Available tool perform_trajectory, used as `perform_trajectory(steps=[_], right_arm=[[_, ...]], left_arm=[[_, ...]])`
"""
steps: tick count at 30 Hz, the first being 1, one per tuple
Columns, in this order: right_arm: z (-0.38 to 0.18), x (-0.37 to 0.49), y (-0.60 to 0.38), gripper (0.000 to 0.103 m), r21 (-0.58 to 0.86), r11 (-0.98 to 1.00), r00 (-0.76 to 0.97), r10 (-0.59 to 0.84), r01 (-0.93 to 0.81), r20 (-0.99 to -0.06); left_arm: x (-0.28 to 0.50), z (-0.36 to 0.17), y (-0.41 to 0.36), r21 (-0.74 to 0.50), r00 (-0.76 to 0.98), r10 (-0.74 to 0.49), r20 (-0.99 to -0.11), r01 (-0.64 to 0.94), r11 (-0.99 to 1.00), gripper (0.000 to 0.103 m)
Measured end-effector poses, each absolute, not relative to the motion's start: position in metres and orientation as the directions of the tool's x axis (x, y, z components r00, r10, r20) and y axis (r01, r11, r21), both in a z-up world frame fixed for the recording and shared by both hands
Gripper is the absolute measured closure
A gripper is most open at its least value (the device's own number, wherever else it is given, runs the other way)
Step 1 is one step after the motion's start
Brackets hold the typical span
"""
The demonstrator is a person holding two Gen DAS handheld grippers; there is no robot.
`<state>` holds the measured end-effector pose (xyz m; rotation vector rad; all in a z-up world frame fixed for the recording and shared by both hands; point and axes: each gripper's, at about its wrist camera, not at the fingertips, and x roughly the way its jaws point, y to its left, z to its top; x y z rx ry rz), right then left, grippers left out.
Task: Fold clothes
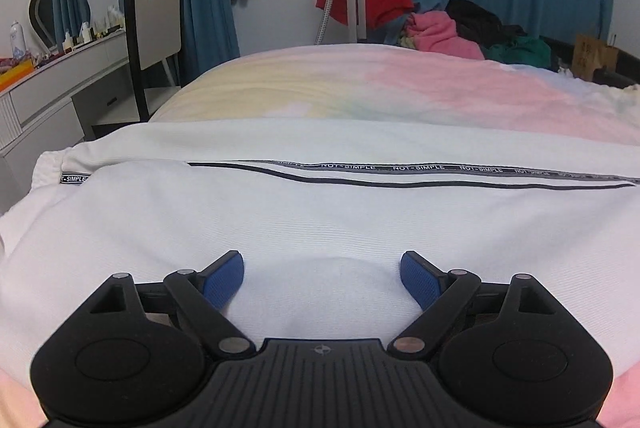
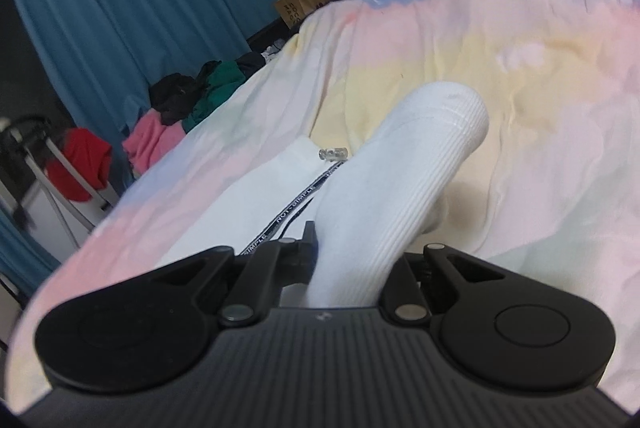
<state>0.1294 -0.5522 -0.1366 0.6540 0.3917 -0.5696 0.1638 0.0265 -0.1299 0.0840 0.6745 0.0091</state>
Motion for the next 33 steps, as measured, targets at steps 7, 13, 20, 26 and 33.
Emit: perform_trajectory(steps=[7, 13, 20, 26, 33], right_arm=[[-0.088, 0.143, -0.487, 0.09, 0.135, 0.793, 0.774, -0.517, 0.594, -0.367], [-0.053, 0.14, -0.364, 0.089, -0.164, 0.914, 0.913, -0.392, 0.371, -0.118], [-0.105, 0.124, -0.216, 0.089, -0.472, 0.875, 0.981, 0.01, -0.103, -0.195], [-0.133, 0.114, -0.184, 0.089, -0.495, 0.83, 0.939, 0.093, -0.256, -0.331], [-0.14, 0.108, -0.166, 0.087, -0.497, 0.82, 0.916, 0.081, -0.285, -0.392]], left_arm=[[0.16, -0.123, 0.032, 0.075, 0.782, 0.031, -0.623, 0.021, 0.997, 0.015], [0.155, -0.113, 0.038, 0.043, 0.787, 0.019, -0.617, 0.01, 0.999, 0.015], [0.143, -0.096, 0.052, -0.005, 0.811, 0.025, -0.585, -0.035, 0.999, 0.015], [0.136, -0.087, 0.057, -0.039, 0.823, 0.021, -0.567, -0.052, 0.998, 0.015], [0.132, -0.081, 0.056, -0.108, 0.843, -0.039, -0.536, -0.023, 0.994, 0.015]])
